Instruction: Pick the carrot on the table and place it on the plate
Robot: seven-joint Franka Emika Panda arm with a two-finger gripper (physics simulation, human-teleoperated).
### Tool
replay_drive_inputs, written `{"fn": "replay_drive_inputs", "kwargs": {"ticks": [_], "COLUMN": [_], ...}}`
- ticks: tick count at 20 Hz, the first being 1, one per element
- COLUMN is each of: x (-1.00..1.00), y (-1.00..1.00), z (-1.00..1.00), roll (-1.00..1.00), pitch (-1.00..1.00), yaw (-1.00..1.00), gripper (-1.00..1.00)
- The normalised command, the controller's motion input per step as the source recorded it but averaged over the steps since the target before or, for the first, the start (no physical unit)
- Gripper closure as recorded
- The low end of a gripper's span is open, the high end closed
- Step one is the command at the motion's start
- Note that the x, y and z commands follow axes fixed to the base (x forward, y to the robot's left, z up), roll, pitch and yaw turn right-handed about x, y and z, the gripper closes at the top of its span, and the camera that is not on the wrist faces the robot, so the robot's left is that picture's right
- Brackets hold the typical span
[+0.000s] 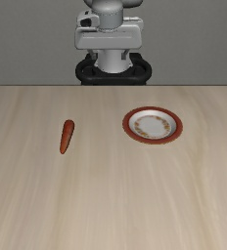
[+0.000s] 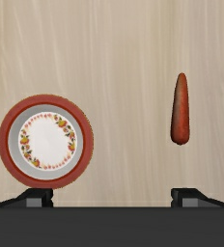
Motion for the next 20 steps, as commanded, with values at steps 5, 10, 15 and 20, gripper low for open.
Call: {"fn": "replay_drive_inputs", "kwargs": {"ticks": [5,10,15,20], "x": [0.00,0.00,0.80,0.20], "y": [-1.00,-1.00,-0.20,0.00], "z": [0.00,0.00,0.00,-0.80], "roll": [0.00,0.00,0.00,0.00], "pitch": [0.00,0.00,0.00,0.00], "yaw": [0.00,0.00,0.00,0.00], "gripper": [-1.00,-1.00,-1.00,-1.00]}}
